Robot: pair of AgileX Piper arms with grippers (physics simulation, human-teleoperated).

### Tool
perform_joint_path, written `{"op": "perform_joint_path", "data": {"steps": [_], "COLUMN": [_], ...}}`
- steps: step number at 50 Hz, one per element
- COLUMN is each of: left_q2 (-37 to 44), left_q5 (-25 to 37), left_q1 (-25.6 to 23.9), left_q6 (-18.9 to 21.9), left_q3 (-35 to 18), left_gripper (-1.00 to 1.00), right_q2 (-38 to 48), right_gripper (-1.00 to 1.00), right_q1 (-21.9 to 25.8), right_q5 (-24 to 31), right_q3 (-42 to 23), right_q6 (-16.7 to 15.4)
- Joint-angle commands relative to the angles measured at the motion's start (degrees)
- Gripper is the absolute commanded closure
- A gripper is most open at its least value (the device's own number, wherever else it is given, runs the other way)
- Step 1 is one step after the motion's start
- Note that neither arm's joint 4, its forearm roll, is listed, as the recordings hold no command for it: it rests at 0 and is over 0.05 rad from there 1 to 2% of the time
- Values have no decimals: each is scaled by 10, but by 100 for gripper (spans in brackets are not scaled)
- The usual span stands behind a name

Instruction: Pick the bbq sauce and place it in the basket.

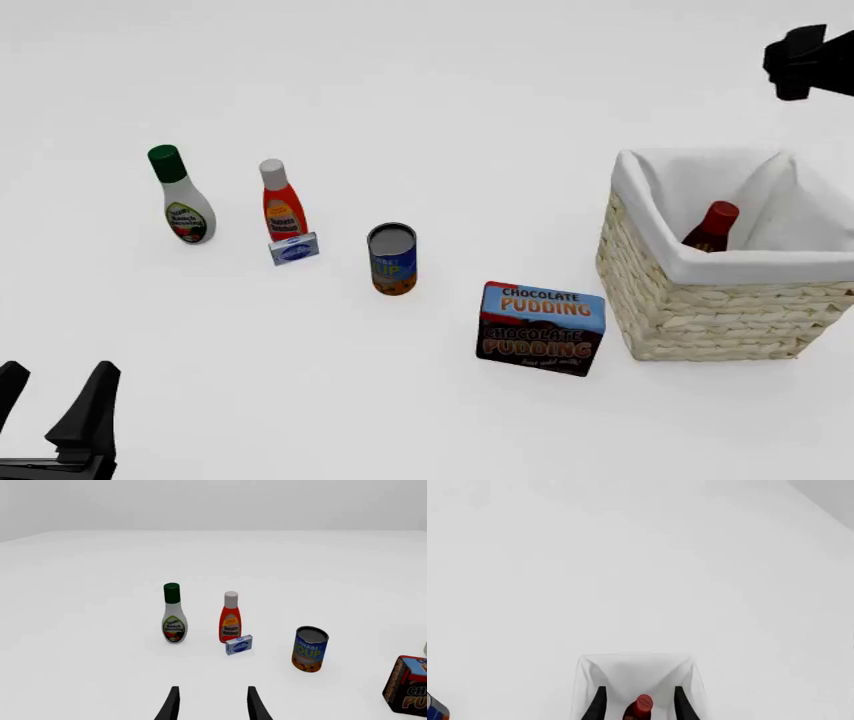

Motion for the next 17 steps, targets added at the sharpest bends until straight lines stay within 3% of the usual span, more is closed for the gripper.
{"op": "perform_joint_path", "data": {"steps": [1,17], "left_q2": [0,0], "left_q5": [0,0], "left_q1": [0,0], "left_q6": [0,0], "left_q3": [0,0], "left_gripper": [-100,-100], "right_q2": [-23,-86], "right_gripper": [-100,-100], "right_q1": [3,-7], "right_q5": [-1,-6], "right_q3": [-2,29], "right_q6": [10,39]}}
